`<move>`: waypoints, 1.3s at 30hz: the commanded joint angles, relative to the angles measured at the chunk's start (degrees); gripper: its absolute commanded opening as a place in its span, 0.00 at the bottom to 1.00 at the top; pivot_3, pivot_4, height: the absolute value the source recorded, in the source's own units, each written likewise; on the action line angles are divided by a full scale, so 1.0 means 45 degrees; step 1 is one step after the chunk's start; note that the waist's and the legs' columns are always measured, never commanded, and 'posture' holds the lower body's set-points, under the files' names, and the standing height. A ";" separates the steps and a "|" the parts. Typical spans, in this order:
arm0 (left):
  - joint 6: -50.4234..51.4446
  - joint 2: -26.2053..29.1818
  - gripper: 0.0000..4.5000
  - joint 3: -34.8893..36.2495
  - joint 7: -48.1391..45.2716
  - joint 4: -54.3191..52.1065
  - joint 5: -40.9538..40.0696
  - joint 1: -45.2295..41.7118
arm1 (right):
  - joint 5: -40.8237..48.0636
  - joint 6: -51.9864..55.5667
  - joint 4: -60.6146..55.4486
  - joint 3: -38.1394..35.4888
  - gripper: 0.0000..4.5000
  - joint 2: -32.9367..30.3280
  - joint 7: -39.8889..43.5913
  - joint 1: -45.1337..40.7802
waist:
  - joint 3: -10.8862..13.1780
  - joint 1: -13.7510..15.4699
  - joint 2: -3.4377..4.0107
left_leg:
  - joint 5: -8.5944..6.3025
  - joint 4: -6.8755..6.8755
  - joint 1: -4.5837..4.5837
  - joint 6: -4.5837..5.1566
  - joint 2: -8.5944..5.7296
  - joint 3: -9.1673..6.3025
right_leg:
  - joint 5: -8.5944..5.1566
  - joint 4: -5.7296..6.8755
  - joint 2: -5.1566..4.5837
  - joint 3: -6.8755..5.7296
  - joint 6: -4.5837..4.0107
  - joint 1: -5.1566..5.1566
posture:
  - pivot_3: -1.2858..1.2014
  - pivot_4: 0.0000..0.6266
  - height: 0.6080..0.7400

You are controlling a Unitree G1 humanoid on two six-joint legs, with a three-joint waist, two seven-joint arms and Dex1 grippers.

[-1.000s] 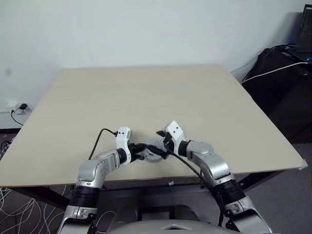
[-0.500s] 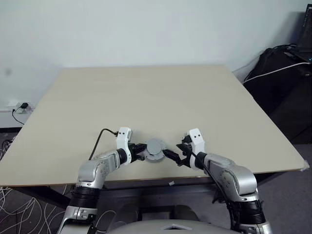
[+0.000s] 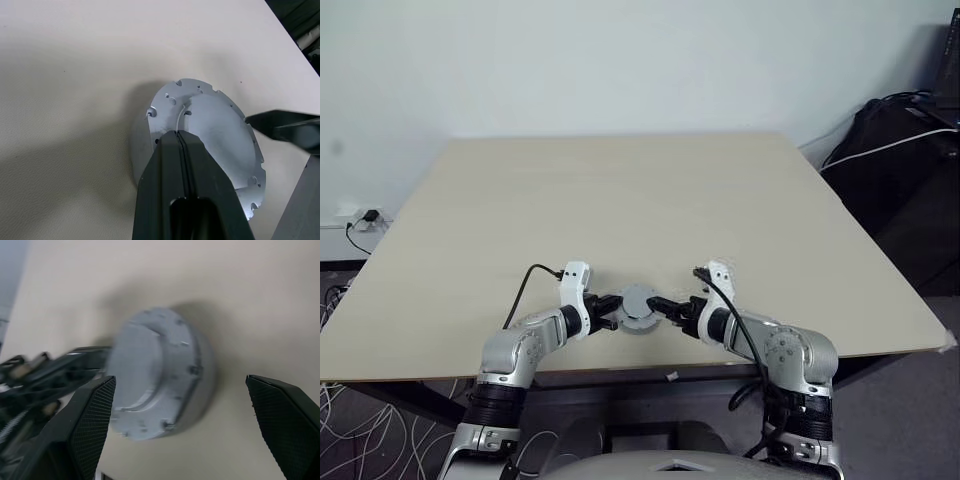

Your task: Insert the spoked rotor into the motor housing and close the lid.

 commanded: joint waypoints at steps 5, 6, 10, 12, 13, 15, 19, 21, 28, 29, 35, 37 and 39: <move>0.0210 -0.0031 0.00 -0.0344 0.0000 -0.0062 0.0069 0.0138 | 0.0383 0.0240 0.1106 -0.0212 0.99 0.0367 -0.0038 -0.0735 | -0.0023 -0.0075 0.0032 | 0.0000 -0.0001 0.0001 0.0001 0.0001 0.0001 | 0.0000 -0.0002 0.0002 0.0001 0.0000 0.0002 | 0.52 0.00 1.00; 0.0222 -0.0022 0.00 -0.0342 0.0011 -0.0111 0.0061 0.0180 | 0.0441 0.0326 0.1135 -0.0195 0.99 0.0401 0.0019 -0.0760 | -0.0027 -0.0078 0.0037 | 0.0001 0.0000 0.0001 0.0001 0.0001 0.0001 | 0.0001 -0.0002 0.0003 0.0000 0.0001 0.0002 | 0.52 0.00 1.00; 0.0243 -0.0013 0.00 -0.0329 0.0053 -0.0211 0.0039 0.0265 | 0.0577 0.0599 0.1243 -0.0142 0.99 0.0536 0.0100 -0.0836 | -0.0039 -0.0122 0.0056 | 0.0003 -0.0006 0.0001 0.0007 0.0002 0.0000 | -0.0001 -0.0002 0.0005 0.0000 -0.0001 -0.0001 | 0.52 0.00 1.00; 0.0238 -0.0019 0.00 -0.0324 0.0068 -0.0226 0.0032 0.0275 | 0.0666 0.0767 0.1357 -0.0185 0.99 0.0619 0.0121 -0.0910 | -0.0044 -0.0156 0.0063 | 0.0003 -0.0009 0.0001 0.0009 0.0002 -0.0001 | -0.0001 -0.0003 0.0005 0.0000 -0.0003 -0.0001 | 0.52 0.00 1.00; 0.0234 -0.0022 0.00 -0.0324 0.0071 -0.0232 0.0029 0.0278 | 0.0703 0.0862 0.1427 -0.0223 0.99 0.0666 0.0136 -0.0957 | -0.0046 -0.0173 0.0067 | 0.0002 -0.0009 0.0001 0.0009 0.0002 0.0000 | -0.0001 -0.0005 0.0005 0.0001 -0.0003 0.0000 | 0.52 0.00 1.00; 0.0228 -0.0027 0.00 -0.0329 0.0076 -0.0244 0.0026 0.0280 | 0.0891 0.1225 0.1668 -0.0493 0.99 0.0853 0.0190 -0.1107 | -0.0050 -0.0199 0.0074 | 0.0001 -0.0010 0.0001 0.0008 0.0002 -0.0001 | -0.0001 -0.0007 0.0005 0.0000 -0.0003 0.0000 | 0.52 0.00 1.00; 0.0206 -0.0037 0.00 -0.0349 0.0079 -0.0246 0.0029 0.0279 | 0.1427 0.1716 0.2447 -0.1333 0.99 0.1265 0.0491 -0.1464 | -0.0054 -0.0231 0.0077 | 0.0000 -0.0009 0.0001 0.0007 0.0001 -0.0001 | -0.0001 -0.0008 0.0005 0.0000 -0.0001 0.0002 | 0.52 0.00 1.00; 0.0190 -0.0042 0.00 -0.0357 0.0078 -0.0242 0.0033 0.0278 | 0.1682 0.1759 0.2778 -0.1628 0.99 0.1359 0.0724 -0.1602 | -0.0056 -0.0276 0.0082 | 0.0000 -0.0009 0.0001 0.0007 -0.0001 -0.0001 | 0.0001 -0.0010 0.0005 0.0000 0.0000 0.0002 | 0.52 0.00 1.00; 0.0205 -0.0047 0.00 -0.0357 0.0104 -0.0348 0.0050 0.0319 | 0.2261 0.0594 0.4275 -0.2048 0.99 0.1046 0.2146 -0.1674 | -0.0058 -0.0426 0.0086 | 0.0000 -0.0012 0.0003 0.0006 0.0002 -0.0001 | 0.0004 -0.0009 0.0010 0.0001 0.0005 0.0002 | 0.52 0.00 1.00; 0.0213 -0.0045 0.00 -0.0362 0.0107 -0.0363 0.0054 0.0329 | 0.2309 0.0545 0.4397 -0.2004 0.99 0.0980 0.2305 -0.1641 | -0.0058 -0.0454 0.0087 | 0.0000 -0.0011 0.0004 0.0005 0.0002 -0.0001 | 0.0005 -0.0009 0.0010 0.0001 0.0007 0.0002 | 0.52 0.00 1.00; 0.0264 -0.0027 0.00 -0.0396 0.0122 -0.0413 0.0043 0.0360 | 0.2849 0.0978 0.3957 -0.1560 0.99 0.0966 0.3033 -0.1382 | -0.0056 -0.0500 0.0091 | 0.0001 -0.0015 0.0003 0.0007 0.0002 0.0000 | 0.0020 -0.0008 0.0010 0.0005 0.0034 -0.0003 | 0.52 0.00 1.00; 0.0244 -0.0035 0.00 -0.0396 0.0120 -0.0406 0.0039 0.0360 | 0.2962 0.1128 0.3797 -0.1584 0.99 0.1210 0.2847 -0.1438 | -0.0055 -0.0488 0.0090 | -0.0001 -0.0024 0.0001 0.0008 0.0002 -0.0001 | 0.0026 -0.0009 0.0008 0.0005 0.0040 -0.0008 | 0.52 0.00 1.00; 0.0226 -0.0046 0.00 -0.0391 0.0114 -0.0395 0.0045 0.0360 | 0.3136 0.1341 0.3575 -0.1541 0.99 0.1376 0.2859 -0.1458 | -0.0054 -0.0486 0.0089 | -0.0001 -0.0031 -0.0005 0.0008 0.0002 -0.0003 | 0.0027 -0.0009 0.0008 0.0004 0.0038 -0.0017 | 0.52 0.00 1.00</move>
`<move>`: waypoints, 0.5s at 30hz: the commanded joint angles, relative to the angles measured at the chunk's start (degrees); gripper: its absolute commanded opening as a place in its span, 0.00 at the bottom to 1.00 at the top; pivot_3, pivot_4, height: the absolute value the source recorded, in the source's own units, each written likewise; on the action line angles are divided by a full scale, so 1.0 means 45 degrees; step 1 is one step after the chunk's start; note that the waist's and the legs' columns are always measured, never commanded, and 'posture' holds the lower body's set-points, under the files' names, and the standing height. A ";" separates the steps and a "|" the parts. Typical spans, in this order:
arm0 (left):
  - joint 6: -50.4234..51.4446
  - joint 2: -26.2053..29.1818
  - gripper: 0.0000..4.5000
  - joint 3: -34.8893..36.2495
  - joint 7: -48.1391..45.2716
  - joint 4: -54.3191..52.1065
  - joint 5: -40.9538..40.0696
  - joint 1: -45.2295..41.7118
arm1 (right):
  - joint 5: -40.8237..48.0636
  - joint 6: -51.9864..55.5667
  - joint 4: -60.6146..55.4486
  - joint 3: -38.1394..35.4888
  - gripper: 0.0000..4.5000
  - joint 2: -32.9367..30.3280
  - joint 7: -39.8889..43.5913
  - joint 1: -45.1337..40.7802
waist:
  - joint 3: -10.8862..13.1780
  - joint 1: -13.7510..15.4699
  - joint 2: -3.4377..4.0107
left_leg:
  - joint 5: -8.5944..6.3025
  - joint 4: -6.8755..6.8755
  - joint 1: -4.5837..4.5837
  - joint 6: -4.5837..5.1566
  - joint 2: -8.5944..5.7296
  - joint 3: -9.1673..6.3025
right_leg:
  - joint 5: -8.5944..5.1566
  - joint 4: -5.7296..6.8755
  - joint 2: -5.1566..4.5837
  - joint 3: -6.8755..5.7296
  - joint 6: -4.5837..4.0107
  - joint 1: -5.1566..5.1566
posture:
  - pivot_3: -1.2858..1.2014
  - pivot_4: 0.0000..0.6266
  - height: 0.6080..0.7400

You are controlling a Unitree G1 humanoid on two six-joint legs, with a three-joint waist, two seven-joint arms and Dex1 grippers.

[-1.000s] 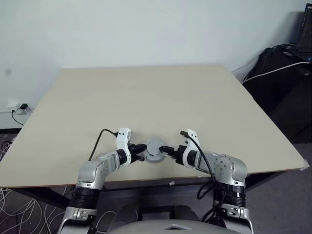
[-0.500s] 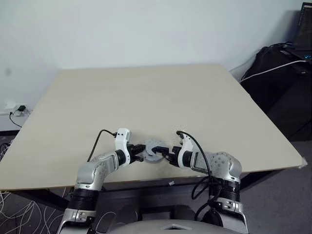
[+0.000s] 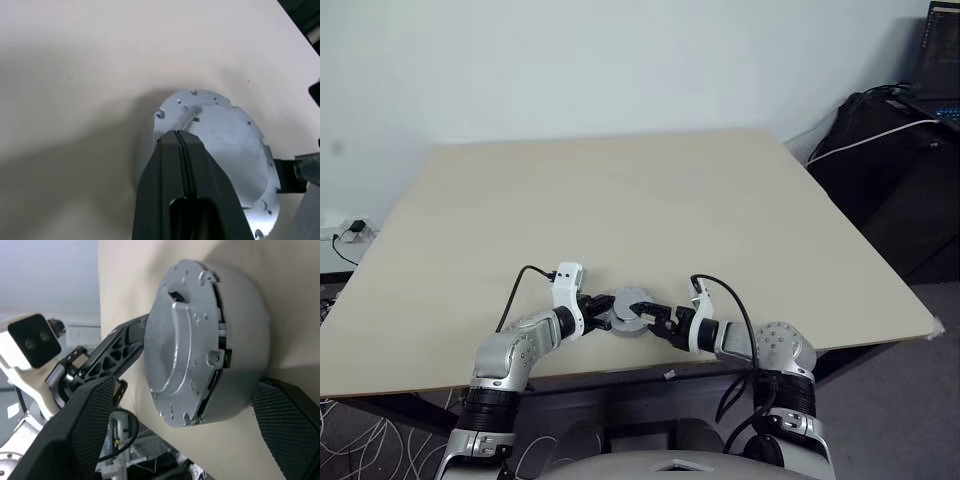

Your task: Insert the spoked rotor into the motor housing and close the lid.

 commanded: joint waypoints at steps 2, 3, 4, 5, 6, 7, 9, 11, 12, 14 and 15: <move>0.0239 -0.0213 0.00 -0.0656 -0.0210 -0.0026 0.0001 0.0069 | 0.1234 0.0404 -0.0972 0.0475 0.99 0.0792 0.0491 -0.0498 | 0.0002 -0.0006 0.0000 | 0.0000 -0.0004 -0.0005 0.0000 0.0000 0.0000 | 0.0017 0.0000 -0.0001 0.0001 -0.0028 -0.0007 | 0.52 0.00 1.00; 0.0228 -0.0232 0.00 -0.0654 -0.0215 -0.0022 0.0022 0.0075 | 0.1227 0.0373 -0.0972 0.0464 0.99 0.0895 0.0457 -0.0527 | 0.0003 -0.0012 -0.0001 | -0.0001 -0.0005 -0.0005 -0.0001 0.0000 0.0000 | 0.0020 0.0000 -0.0001 0.0001 -0.0032 -0.0008 | 0.52 0.00 1.00; 0.0215 -0.0256 0.00 -0.0647 -0.0223 -0.0014 0.0049 0.0081 | 0.1101 0.0255 -0.0918 0.0450 0.99 0.1043 0.0288 -0.0565 | 0.0004 -0.0021 0.0000 | -0.0002 -0.0005 -0.0006 -0.0002 0.0000 0.0000 | 0.0018 0.0000 0.0000 0.0001 -0.0030 -0.0009 | 0.52 0.00 1.00; 0.0211 -0.0286 0.00 -0.0636 -0.0232 -0.0009 0.0080 0.0082 | 0.0993 0.0182 -0.0863 0.0440 0.99 0.1158 0.0155 -0.0602 | 0.0005 -0.0042 0.0003 | -0.0002 -0.0006 -0.0006 -0.0003 0.0002 0.0000 | 0.0017 0.0000 0.0001 0.0000 -0.0027 -0.0010 | 0.52 0.00 1.00; 0.0210 -0.0311 0.00 -0.0623 -0.0246 -0.0008 0.0108 0.0084 | 0.0840 0.0019 -0.0830 0.0490 0.99 0.1246 0.0014 -0.0611 | 0.0006 -0.0056 0.0004 | -0.0003 -0.0005 -0.0005 -0.0004 0.0008 0.0000 | 0.0009 0.0000 0.0005 -0.0001 -0.0015 -0.0010 | 0.52 0.00 1.00; 0.0210 -0.0329 0.00 -0.0611 -0.0258 -0.0010 0.0132 0.0087 | 0.0682 -0.0196 -0.0825 0.0492 0.99 0.1364 -0.0211 -0.0613 | 0.0007 -0.0058 0.0006 | -0.0003 -0.0005 -0.0005 -0.0005 0.0007 0.0002 | -0.0002 0.0000 0.0003 0.0000 0.0000 -0.0009 | 0.52 0.00 1.00; 0.0207 -0.0353 0.00 -0.0588 -0.0264 -0.0016 0.0158 0.0097 | 0.0523 -0.0642 -0.0748 0.0298 0.99 0.1599 -0.0711 -0.0645 | 0.0008 -0.0072 0.0006 | -0.0003 0.0001 -0.0005 -0.0008 0.0007 0.0002 | -0.0003 0.0000 0.0001 0.0000 -0.0002 -0.0007 | 0.52 0.00 1.00; 0.0205 -0.0349 0.00 -0.0561 -0.0275 -0.0035 0.0172 0.0129 | 0.0570 -0.0934 -0.0721 0.0007 0.99 0.1814 -0.1223 -0.0675 | 0.0014 -0.0077 0.0016 | -0.0002 0.0005 -0.0005 -0.0011 0.0006 0.0003 | -0.0003 -0.0001 0.0000 0.0002 -0.0002 -0.0006 | 0.52 0.00 1.00; 0.0208 -0.0351 0.00 -0.0552 -0.0277 -0.0039 0.0183 0.0137 | 0.0651 -0.0995 -0.0739 -0.0037 0.99 0.1840 -0.1354 -0.0683 | 0.0017 -0.0072 0.0021 | -0.0001 0.0009 -0.0005 -0.0013 0.0005 0.0003 | -0.0003 0.0000 -0.0001 0.0004 -0.0005 -0.0005 | 0.52 0.00 1.00; 0.0214 -0.0352 0.00 -0.0545 -0.0286 -0.0044 0.0202 0.0148 | 0.0767 -0.1103 -0.0801 -0.0103 0.99 0.1917 -0.1593 -0.0679 | 0.0017 -0.0053 0.0021 | -0.0002 0.0009 -0.0005 -0.0014 0.0003 0.0002 | -0.0002 0.0000 -0.0002 0.0003 -0.0003 -0.0004 | 0.52 0.00 1.00; 0.0218 -0.0351 0.00 -0.0543 -0.0290 -0.0044 0.0208 0.0151 | 0.0855 -0.1080 -0.0847 -0.0163 0.99 0.1990 -0.1716 -0.0690 | 0.0017 -0.0041 0.0022 | -0.0002 0.0008 -0.0005 -0.0014 0.0003 0.0001 | 0.0000 0.0000 -0.0001 0.0001 0.0000 -0.0004 | 0.52 0.00 1.00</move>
